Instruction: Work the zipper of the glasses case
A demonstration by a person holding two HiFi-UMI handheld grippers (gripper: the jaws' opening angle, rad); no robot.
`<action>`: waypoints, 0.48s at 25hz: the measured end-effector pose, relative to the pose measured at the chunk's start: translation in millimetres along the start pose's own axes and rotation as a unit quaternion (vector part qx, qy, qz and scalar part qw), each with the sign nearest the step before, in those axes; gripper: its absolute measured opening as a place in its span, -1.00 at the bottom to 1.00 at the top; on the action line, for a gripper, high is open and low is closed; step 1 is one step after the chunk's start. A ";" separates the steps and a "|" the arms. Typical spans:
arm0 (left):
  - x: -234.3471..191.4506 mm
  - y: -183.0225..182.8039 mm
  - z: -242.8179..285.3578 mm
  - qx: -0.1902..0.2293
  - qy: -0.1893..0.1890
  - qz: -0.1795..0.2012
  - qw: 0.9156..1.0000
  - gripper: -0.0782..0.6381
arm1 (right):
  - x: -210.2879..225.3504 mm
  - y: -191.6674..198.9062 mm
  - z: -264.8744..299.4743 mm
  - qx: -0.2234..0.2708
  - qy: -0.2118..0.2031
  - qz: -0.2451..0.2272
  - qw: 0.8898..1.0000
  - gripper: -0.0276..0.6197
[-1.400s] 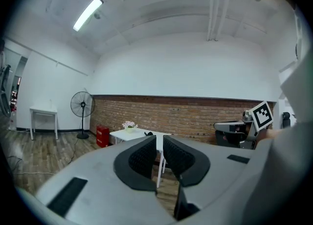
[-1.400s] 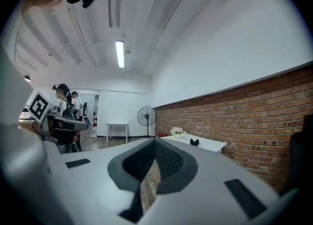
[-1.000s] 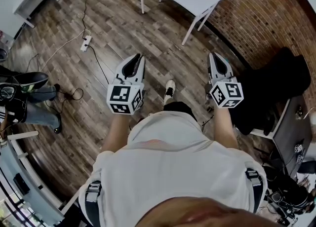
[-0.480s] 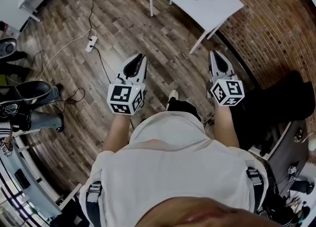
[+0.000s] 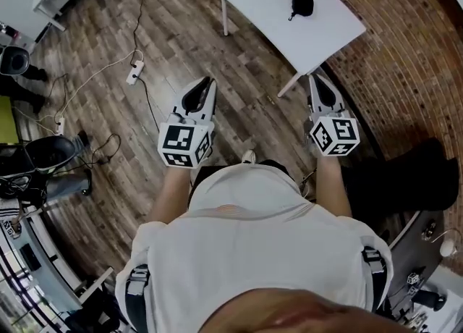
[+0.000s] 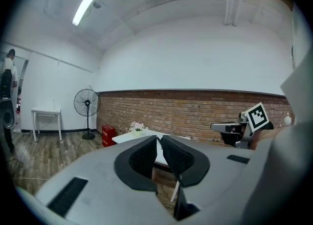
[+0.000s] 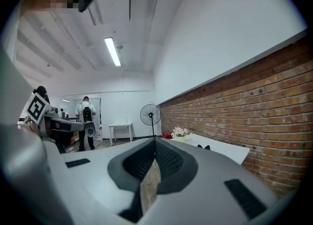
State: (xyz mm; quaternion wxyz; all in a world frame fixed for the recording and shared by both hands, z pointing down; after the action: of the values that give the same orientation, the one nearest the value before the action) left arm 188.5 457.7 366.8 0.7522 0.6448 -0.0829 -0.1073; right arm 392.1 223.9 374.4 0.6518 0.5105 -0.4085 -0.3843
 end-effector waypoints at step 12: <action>-21.6 4.6 89.5 -0.023 0.011 0.011 1.000 -0.65 | 59.6 17.5 56.4 -0.018 0.024 0.032 0.999 -0.75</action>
State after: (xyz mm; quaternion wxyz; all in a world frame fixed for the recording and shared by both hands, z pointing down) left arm 144.3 378.9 385.4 0.7688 0.6276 -0.0790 -0.0942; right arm 363.6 152.5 408.1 0.6822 0.4947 -0.4019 -0.3583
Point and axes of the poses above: the fingertips, and each gripper's own axes: z forward along the fingers, x to its right, y out of its underside, the point moved 7 cm from there along -z, backward along the fingers, and after that the axes turned 5 degrees about z, right-handed, at the moved point
